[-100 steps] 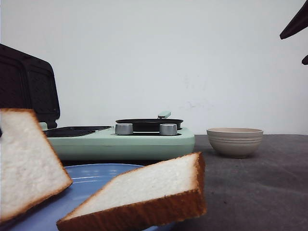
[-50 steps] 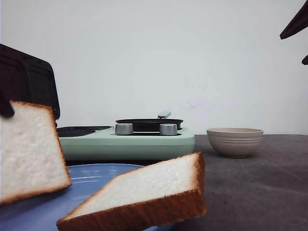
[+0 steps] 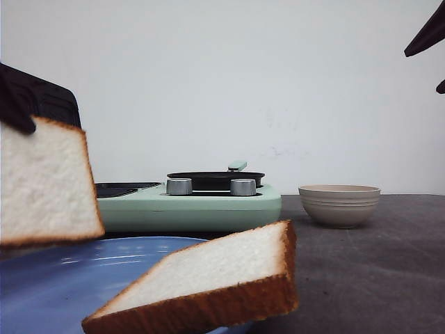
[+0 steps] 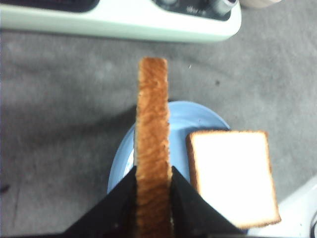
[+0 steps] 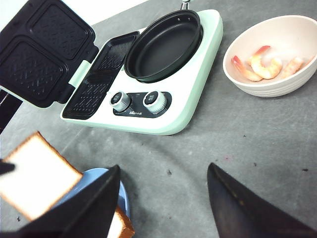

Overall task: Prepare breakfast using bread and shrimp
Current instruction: 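Grasp the bread slice edge with the left gripper and lift it, then carry the bread to the grill plate and lower it flat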

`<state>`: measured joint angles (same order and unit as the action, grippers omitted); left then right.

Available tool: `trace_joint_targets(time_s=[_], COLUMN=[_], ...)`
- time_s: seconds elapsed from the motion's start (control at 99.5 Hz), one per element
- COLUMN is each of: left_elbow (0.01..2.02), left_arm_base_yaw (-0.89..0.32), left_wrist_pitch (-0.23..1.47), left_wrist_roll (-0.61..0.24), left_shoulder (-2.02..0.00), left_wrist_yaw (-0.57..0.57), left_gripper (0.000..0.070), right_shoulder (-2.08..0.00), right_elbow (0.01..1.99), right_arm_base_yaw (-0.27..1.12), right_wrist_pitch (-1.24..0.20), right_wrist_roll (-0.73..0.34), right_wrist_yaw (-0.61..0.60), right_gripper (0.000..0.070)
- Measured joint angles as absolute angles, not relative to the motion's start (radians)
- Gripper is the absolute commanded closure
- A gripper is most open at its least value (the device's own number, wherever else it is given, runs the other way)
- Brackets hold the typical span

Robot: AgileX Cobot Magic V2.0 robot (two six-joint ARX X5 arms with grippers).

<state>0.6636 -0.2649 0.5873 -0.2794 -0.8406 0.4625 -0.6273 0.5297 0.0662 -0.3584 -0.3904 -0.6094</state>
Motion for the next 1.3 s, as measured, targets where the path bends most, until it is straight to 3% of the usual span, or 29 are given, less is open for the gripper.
trace_joint_targets(time_s=[0.472,0.764,1.296], left_elbow=[0.712,0.813,1.128], left_arm_base_yaw=[-0.291,-0.291,-0.291], left_wrist_pitch=[0.392,0.320,0.122], left_wrist_roll=[-0.266,-0.118,0.224], left_shoulder=[-0.812,-0.901,-1.364], left_wrist_yaw=[0.332,0.164,-0.078], left_gripper=[0.0695,0.0696,0.0696], right_shoulder=[-0.627,-0.627,-0.627], right_elbow=[0.530,0.530,0.530], right_arm_base_yaw=[0.066,0.066,0.066], right_wrist_pitch=[-0.358,-0.358,-0.358], right_wrist_roll=[-0.390,-0.390,-0.364], right_wrist_yaw=[-0.609,-0.609,-0.609], right_gripper=[0.0357,0.0357,0.0357])
